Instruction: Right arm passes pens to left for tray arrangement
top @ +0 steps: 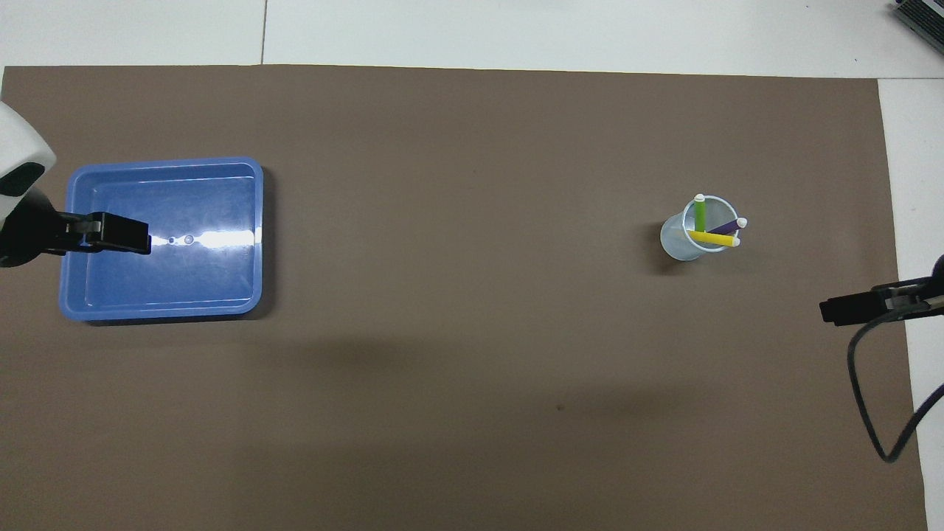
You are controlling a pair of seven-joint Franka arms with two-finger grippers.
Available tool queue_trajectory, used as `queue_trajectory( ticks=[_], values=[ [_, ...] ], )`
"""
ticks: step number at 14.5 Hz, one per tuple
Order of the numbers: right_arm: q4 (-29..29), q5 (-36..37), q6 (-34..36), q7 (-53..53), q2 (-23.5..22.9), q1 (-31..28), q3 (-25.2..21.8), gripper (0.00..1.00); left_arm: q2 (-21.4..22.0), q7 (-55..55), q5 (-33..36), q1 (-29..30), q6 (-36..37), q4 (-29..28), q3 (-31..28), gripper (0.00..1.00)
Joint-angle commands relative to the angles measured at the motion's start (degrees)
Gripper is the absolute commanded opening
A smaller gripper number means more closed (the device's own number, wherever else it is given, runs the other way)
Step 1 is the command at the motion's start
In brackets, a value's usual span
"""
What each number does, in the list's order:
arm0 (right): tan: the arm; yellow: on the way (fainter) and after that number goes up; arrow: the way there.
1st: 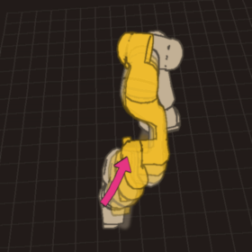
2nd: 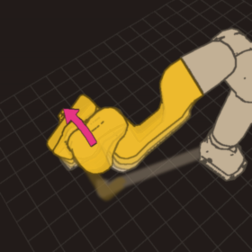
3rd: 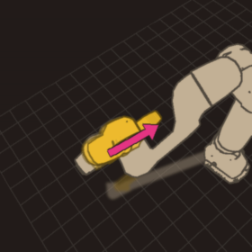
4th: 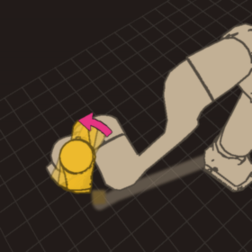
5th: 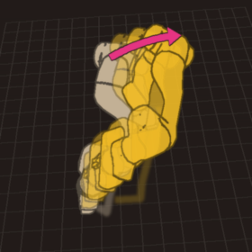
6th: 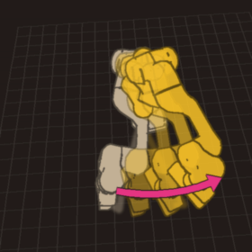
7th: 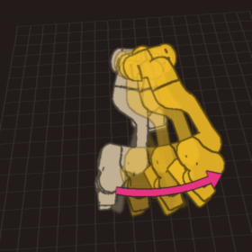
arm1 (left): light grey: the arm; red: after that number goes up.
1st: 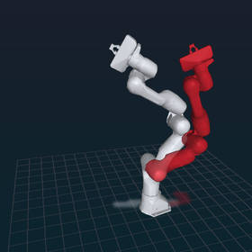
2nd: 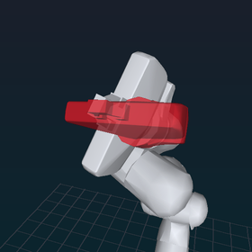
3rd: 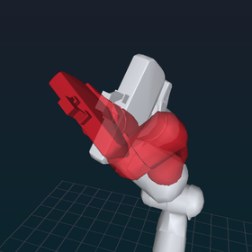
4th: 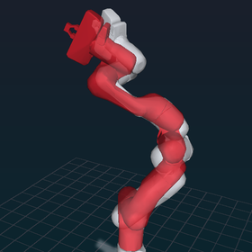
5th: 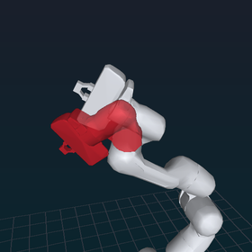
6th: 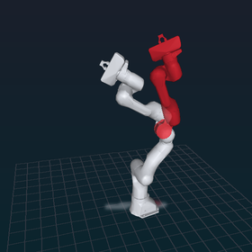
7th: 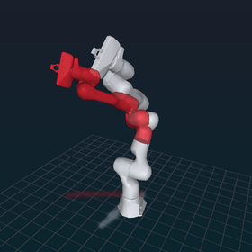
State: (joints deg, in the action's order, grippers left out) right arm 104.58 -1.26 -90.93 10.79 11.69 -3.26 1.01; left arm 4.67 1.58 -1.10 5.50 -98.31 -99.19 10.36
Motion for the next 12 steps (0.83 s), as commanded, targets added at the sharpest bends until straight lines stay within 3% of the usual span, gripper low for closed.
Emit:
queue_trajectory(
  ticks=[1,12],
  values=[
    [2.4,-0.2,-1.2,1.7,1.9,-0.5,0.2,1.00,2.0,-0.5,-0.5,0.0,-1.7,-2.8,-0.2,1.00],
    [4.9,-0.2,-5.5,6.3,1.9,-0.7,0.2,1.00,2.9,-0.5,-0.5,-0.2,-3.0,-4.3,-0.2,1.00]
  ],
)
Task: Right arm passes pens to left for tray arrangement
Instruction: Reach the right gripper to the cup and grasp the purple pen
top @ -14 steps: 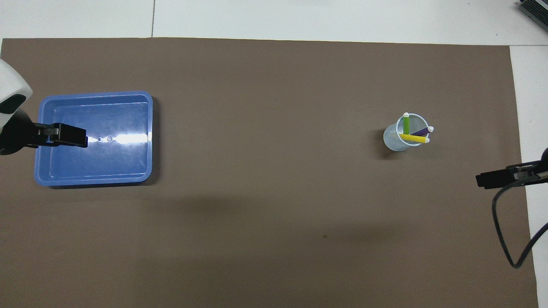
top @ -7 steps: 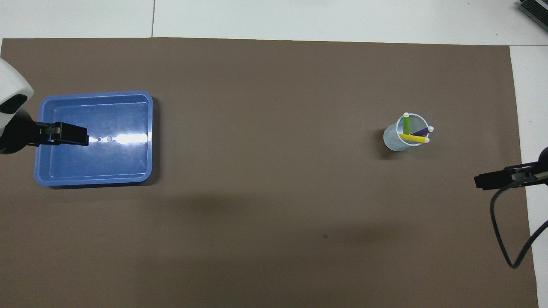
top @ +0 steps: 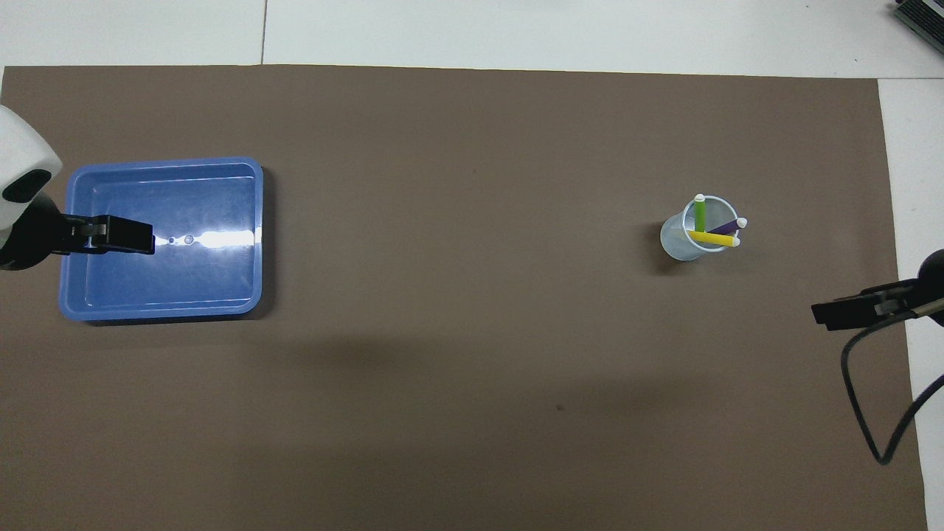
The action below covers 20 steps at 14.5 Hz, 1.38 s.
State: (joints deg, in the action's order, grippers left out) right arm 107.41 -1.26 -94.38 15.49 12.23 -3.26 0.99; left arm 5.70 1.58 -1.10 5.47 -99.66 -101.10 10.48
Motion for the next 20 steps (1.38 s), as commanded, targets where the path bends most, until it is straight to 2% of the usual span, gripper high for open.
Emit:
queue_trajectory(
  ticks=[1,4,7,9,13,17,20],
  values=[
    [2.2,-0.2,-2.6,1.6,1.3,-0.7,0.2,1.00,1.9,-0.5,-0.5,-0.2,-1.8,-2.4,-0.3,1.00],
    [3.2,-0.2,-3.0,1.5,1.2,-0.6,0.2,1.00,1.9,-0.5,-0.5,-0.2,-1.8,-2.4,-0.3,1.00],
    [7.5,-0.2,-9.0,1.8,1.0,-0.7,0.2,1.00,1.7,-0.4,-0.5,-0.4,-1.9,-2.1,-0.3,1.00],
    [9.6,-0.2,-13.4,1.8,-0.8,-0.7,0.2,1.00,1.5,-0.2,-0.5,-0.5,-1.9,-1.9,-0.2,1.00],
    [9.1,-0.2,-23.3,2.1,-9.2,-0.6,0.2,1.00,1.4,0.2,-0.5,-0.5,-1.7,-1.6,-0.2,1.00],
    [5.7,-0.2,-30.7,3.8,-18.9,-1.0,0.2,1.00,1.5,0.2,-0.5,-0.5,-1.9,-1.9,-0.1,1.00],
    [5.1,-0.2,-33.0,3.8,-20.9,-1.0,0.2,0.99,1.7,-0.1,-0.5,-0.5,-1.9,-2.1,-0.1,1.00]
  ],
)
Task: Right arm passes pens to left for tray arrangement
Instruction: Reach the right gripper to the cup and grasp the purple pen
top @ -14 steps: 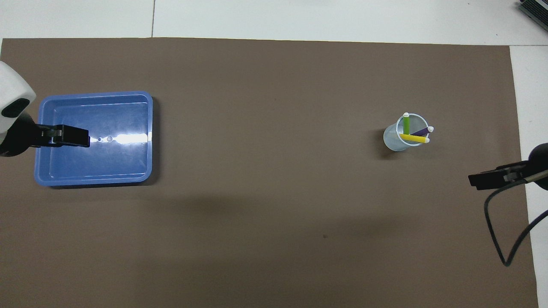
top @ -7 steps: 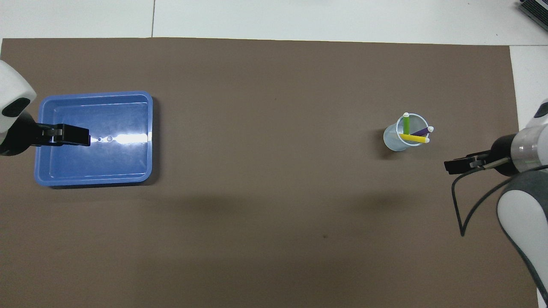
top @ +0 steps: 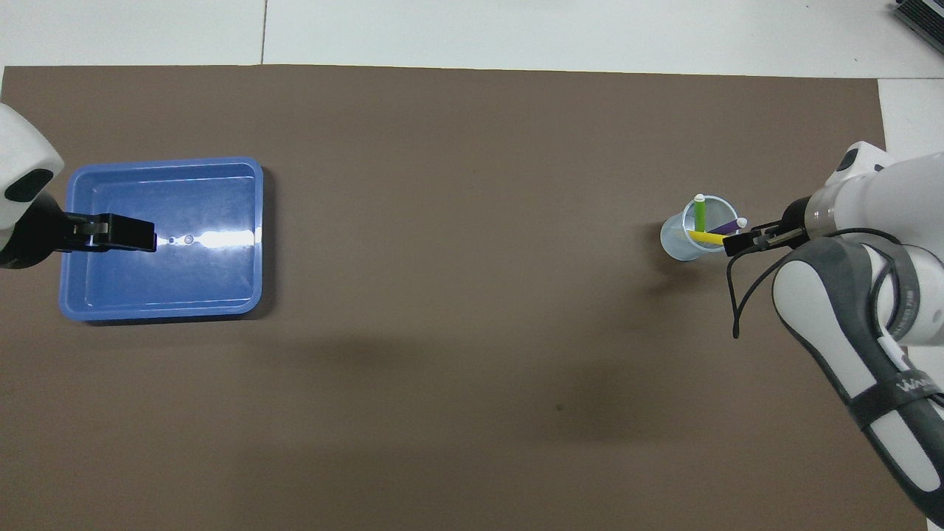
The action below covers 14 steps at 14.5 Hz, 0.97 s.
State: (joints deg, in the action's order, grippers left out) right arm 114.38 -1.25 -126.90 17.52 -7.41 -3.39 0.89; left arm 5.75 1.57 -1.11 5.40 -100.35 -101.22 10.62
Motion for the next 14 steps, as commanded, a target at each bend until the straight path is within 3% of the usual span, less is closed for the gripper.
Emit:
queue_trajectory(
  ticks=[1,5,12,14],
  values=[
    [-1.9,-0.2,-1.0,1.6,-1.8,-0.7,0.3,0.96,1.6,0.0,-0.5,-0.4,-1.2,-2.0,-0.3,1.00],
    [-2.1,-0.2,-2.0,1.5,-2.3,-0.1,0.3,0.85,1.7,-0.1,-0.5,-0.3,-1.2,-2.2,-0.3,1.00],
    [-2.6,-0.1,-2.2,1.5,-2.4,0.1,0.3,0.48,1.6,-0.5,-0.5,-0.1,-1.1,-1.9,-0.3,1.00],
    [-2.6,-0.1,-2.2,1.5,-2.4,0.2,0.3,0.44,1.5,-0.6,-0.5,0.1,-1.1,-1.7,-0.3,1.00]
  ],
)
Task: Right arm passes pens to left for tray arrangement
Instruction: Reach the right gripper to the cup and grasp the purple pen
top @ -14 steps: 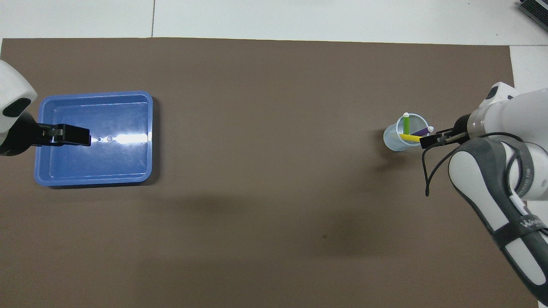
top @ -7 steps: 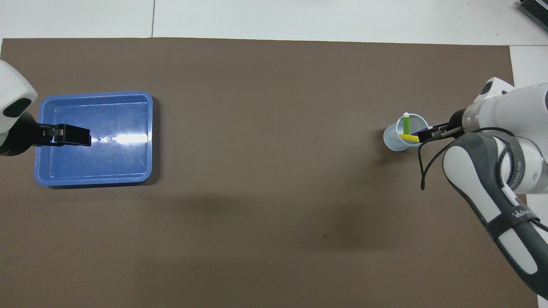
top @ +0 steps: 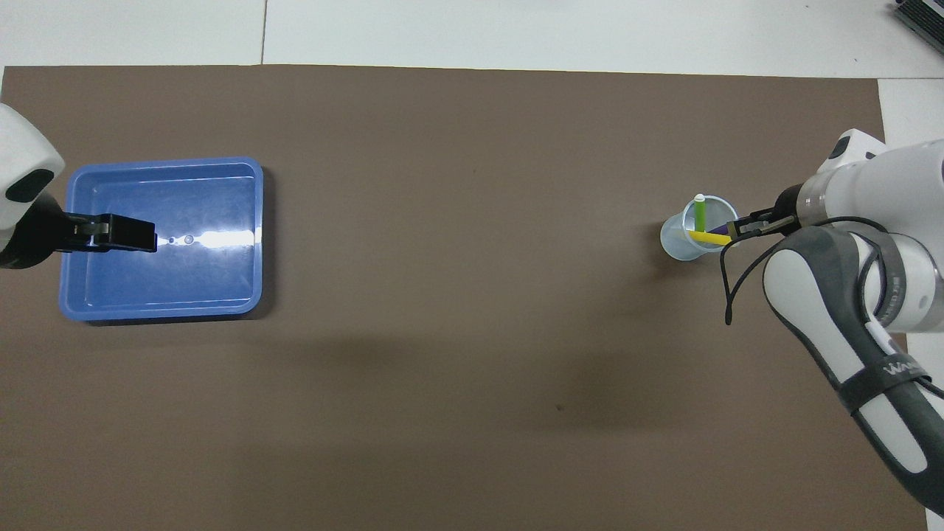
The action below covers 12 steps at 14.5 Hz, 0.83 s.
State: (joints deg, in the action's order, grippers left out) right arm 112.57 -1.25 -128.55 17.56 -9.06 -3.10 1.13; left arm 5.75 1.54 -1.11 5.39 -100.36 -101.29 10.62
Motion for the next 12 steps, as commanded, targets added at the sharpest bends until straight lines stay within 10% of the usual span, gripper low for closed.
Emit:
queue_trajectory(
  ticks=[1,12],
  values=[
    [-0.8,-0.1,-0.6,1.4,-0.8,-0.1,0.1,0.43,1.5,-0.5,-0.5,0.2,-1.1,-1.6,-0.3,1.00],
    [-0.8,-0.2,-2.1,1.0,-1.6,0.2,0.4,0.43,1.5,-0.6,-0.5,0.1,-0.9,-1.4,-0.3,1.00]
  ],
)
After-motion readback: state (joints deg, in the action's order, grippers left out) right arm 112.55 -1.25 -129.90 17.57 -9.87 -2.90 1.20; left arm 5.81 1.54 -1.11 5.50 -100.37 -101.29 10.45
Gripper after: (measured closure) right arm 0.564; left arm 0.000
